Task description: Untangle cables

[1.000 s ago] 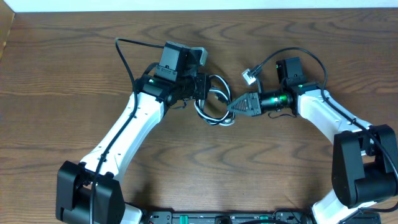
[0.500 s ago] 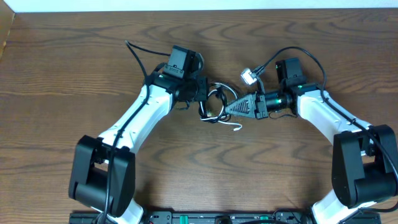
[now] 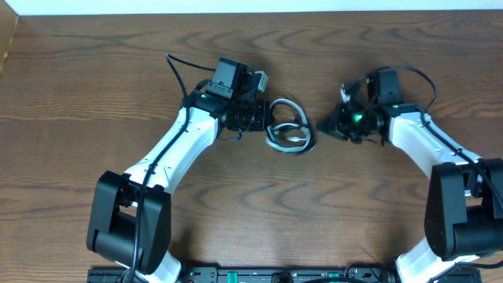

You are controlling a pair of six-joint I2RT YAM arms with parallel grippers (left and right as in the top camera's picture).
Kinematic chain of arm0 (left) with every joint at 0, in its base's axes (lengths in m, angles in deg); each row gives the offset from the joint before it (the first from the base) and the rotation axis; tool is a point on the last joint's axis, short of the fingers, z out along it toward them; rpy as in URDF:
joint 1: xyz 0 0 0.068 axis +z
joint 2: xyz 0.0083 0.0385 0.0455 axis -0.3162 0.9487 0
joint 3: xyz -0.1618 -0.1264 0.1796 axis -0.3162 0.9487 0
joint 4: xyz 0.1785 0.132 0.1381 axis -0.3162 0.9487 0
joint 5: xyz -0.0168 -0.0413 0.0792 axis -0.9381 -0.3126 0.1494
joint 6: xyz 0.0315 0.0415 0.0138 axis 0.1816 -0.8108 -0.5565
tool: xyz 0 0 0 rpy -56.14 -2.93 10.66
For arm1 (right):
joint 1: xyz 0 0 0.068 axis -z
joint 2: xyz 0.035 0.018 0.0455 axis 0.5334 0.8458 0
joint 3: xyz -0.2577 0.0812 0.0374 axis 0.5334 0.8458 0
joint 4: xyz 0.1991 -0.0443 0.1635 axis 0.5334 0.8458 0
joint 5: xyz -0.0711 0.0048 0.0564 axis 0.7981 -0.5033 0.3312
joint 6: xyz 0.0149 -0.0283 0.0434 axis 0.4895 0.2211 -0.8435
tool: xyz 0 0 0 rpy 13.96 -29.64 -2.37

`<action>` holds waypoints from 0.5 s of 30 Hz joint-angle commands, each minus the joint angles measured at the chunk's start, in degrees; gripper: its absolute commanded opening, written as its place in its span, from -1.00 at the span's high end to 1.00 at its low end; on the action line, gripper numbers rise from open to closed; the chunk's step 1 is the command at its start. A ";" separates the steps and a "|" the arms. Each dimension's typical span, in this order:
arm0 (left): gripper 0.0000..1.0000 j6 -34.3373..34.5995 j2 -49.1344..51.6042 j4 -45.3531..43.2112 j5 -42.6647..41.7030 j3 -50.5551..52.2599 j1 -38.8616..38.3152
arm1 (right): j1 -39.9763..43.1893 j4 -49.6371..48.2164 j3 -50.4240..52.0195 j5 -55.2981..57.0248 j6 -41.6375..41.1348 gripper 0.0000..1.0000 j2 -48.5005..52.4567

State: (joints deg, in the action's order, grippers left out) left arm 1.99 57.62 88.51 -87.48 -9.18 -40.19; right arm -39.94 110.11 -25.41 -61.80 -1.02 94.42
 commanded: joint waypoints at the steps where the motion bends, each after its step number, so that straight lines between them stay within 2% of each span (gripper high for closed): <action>1: 0.85 -2.19 -0.13 -0.09 -1.27 -0.26 0.22 | -1.53 5.60 -0.20 18.49 -1.66 0.86 -1.09; 3: 0.85 -2.36 -0.13 -0.11 -1.27 -0.26 0.22 | -1.84 7.78 -0.20 21.94 -1.36 0.60 -1.09; 4: 0.85 -2.36 -0.13 -0.11 -1.27 -0.26 0.22 | -1.84 7.72 -0.20 21.53 -0.35 0.54 -1.09; 8: 0.85 -2.56 -0.11 -0.09 -1.27 -0.26 0.20 | -1.84 3.08 -0.20 7.74 10.80 0.24 -1.09; 10: 0.85 -2.56 -0.11 -0.11 -1.27 -0.26 0.20 | -2.27 0.09 -0.20 1.55 13.44 0.17 -1.09; 15: 0.85 -2.54 -0.11 -0.09 -1.27 -0.26 0.20 | -8.02 -6.64 -0.20 2.71 16.33 0.08 -0.94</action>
State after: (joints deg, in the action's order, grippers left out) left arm 0.66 57.62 88.49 -87.61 -9.18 -40.19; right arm -44.53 105.15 -25.36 -57.35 10.85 94.42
